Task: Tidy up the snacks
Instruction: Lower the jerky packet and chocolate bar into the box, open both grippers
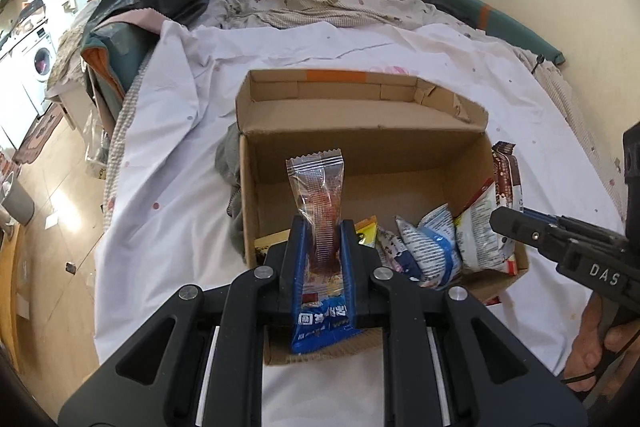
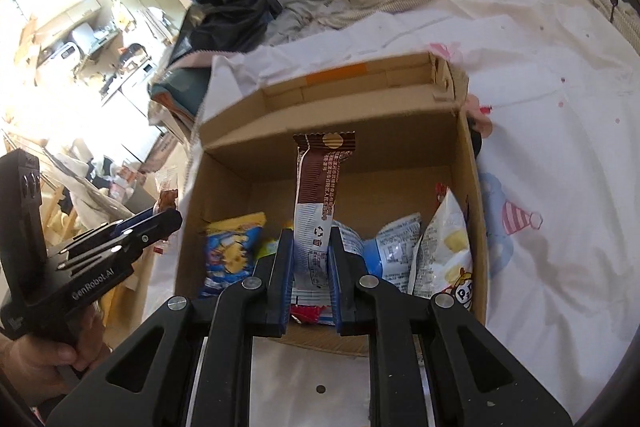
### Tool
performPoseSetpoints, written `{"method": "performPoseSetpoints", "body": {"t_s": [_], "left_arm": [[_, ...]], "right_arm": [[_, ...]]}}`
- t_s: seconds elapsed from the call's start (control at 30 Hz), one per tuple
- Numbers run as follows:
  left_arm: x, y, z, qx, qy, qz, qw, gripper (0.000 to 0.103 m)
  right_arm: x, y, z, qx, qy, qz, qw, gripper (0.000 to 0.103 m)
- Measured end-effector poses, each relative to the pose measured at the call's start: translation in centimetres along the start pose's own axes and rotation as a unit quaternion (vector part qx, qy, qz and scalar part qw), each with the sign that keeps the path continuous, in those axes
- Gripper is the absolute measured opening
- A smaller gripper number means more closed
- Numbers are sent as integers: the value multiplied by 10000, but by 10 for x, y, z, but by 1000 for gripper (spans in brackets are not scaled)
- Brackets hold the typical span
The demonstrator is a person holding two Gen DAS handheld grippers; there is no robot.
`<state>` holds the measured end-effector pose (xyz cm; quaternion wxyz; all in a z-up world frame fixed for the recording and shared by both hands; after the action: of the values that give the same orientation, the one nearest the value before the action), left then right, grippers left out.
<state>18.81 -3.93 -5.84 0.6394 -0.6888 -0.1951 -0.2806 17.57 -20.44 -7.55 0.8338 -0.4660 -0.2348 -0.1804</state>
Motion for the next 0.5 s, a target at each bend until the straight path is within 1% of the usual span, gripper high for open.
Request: {"method": "performPoseSetpoints", "body": {"t_s": [0.07,0.13,0.23,0.33,0.4,0.5], "left_arm": [[-3,12,1,41,-6,100,9999,13],[-3,18,3,-10,-55,154,9999,13],[-1,23,6,-30,-120,145,9998,13],[-1,25,6,-139,-222,153,9995,13],[0,24,4,-184,-195,112,9996,14],[2,22,0,-148,-66,31,9999,14]], "right_arm": [[-4,8,-5,-43,73,105,9999,16],[-9,17,-8,-68,160,243,9996,16],[-14,26,-13,-83,282,402,9988,16],[-16,33,-18,-50,420,502,9978,16],[-18,37,-20,-35,476,584,9972,16],[-20,40,-21,-39,498,661,9966,17]]}}
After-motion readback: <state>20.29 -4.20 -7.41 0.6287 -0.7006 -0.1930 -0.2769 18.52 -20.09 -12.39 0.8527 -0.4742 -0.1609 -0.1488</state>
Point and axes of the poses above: each gripper's, at about its wrist camera, not at the fingertips, and y roughly the way its jaws point, z to its left, x to its top, the point moved 8 cm from there along y, roughly the way its jaws point, and after that the axes turned 3 degrees about y, right-handed, at the moved point
